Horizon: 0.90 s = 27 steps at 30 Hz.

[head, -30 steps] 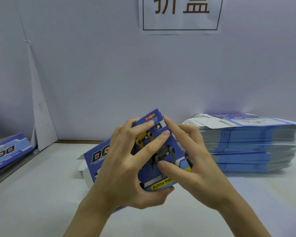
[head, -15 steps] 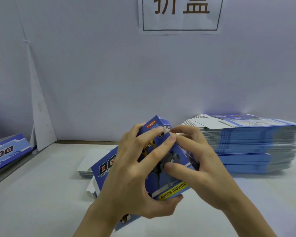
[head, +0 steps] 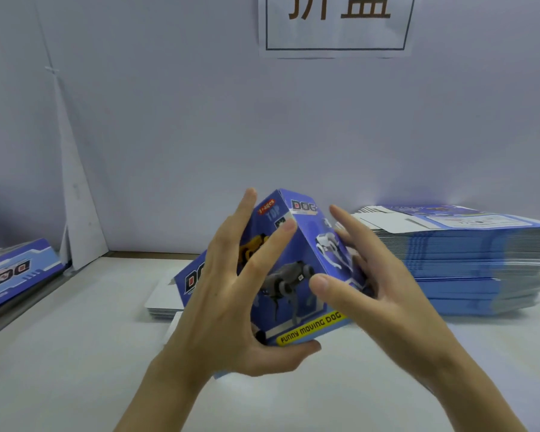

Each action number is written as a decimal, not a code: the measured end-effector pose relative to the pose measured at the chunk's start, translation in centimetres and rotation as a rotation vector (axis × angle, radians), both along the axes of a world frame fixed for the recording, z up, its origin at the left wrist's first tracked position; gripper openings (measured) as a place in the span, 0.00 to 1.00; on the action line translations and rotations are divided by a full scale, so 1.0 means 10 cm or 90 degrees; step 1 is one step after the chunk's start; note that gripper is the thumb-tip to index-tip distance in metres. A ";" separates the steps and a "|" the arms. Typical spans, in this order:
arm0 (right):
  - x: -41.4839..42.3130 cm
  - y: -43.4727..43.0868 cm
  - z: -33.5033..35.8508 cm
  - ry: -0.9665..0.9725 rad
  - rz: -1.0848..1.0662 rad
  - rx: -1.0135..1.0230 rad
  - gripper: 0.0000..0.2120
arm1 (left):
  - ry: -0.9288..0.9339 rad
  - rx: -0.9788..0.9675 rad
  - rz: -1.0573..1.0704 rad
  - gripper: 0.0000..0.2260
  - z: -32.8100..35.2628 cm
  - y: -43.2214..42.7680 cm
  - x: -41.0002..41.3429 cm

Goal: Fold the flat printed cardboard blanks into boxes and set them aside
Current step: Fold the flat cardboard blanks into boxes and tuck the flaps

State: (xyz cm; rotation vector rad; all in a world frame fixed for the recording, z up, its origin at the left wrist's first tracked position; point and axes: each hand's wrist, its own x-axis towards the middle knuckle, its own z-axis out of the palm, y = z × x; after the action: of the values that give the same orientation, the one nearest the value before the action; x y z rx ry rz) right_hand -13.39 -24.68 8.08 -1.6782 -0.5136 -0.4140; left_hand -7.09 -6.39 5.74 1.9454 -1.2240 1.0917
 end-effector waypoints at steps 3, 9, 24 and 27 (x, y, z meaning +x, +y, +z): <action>0.02 0.07 0.02 -0.112 -0.122 0.054 0.38 | 0.035 -0.022 0.061 0.39 0.02 -0.09 -0.02; 0.03 0.15 0.00 -0.158 -0.179 0.117 0.38 | 0.429 -0.177 -0.184 0.35 0.02 -0.23 -0.18; 0.12 0.19 -0.11 -0.017 -0.144 0.122 0.26 | 0.428 -0.382 -0.183 0.18 -0.08 -0.38 -0.17; 0.13 0.22 -0.16 0.012 -0.132 0.174 0.25 | 0.373 -0.318 -0.141 0.20 -0.06 -0.29 -0.13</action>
State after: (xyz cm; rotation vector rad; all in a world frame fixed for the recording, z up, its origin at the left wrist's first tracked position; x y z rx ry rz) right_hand -12.12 -22.46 6.53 -1.4727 -0.2550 -0.5919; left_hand -8.38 -9.30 5.11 1.5358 -0.7306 0.5724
